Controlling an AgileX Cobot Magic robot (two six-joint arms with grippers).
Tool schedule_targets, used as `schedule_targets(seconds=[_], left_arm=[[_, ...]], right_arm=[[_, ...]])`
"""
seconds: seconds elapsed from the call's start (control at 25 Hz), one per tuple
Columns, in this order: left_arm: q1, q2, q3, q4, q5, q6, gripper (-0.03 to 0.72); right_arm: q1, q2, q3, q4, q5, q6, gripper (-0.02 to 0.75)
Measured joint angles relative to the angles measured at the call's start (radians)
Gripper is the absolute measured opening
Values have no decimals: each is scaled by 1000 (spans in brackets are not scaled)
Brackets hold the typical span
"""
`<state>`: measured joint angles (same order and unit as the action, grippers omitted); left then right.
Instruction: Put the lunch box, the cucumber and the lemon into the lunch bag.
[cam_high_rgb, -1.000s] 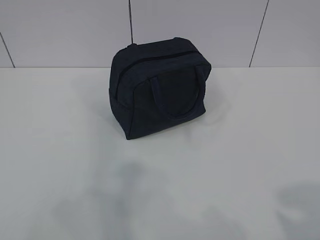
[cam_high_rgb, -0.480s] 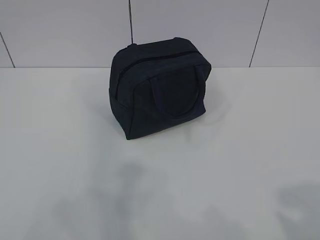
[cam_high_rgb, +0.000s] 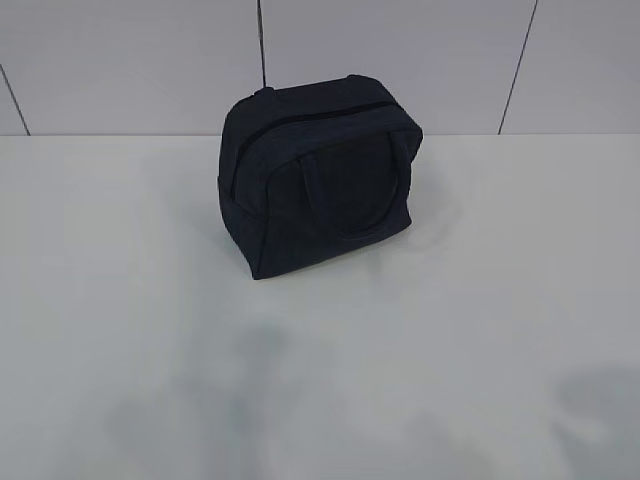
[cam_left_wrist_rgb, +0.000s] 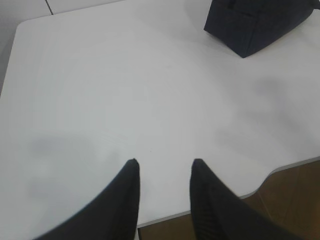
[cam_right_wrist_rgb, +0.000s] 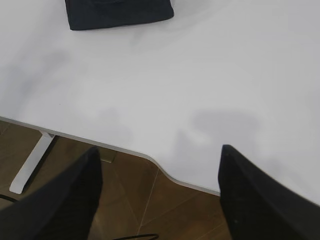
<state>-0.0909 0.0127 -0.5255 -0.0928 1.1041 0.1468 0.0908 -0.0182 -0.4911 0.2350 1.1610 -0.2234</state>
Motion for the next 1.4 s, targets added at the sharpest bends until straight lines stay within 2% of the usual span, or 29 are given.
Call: schedule_targets(seconds=[1.4], left_arm=[[0, 0, 0, 0, 0, 0, 237]], right_arm=[[0, 0, 0, 0, 0, 0, 542]])
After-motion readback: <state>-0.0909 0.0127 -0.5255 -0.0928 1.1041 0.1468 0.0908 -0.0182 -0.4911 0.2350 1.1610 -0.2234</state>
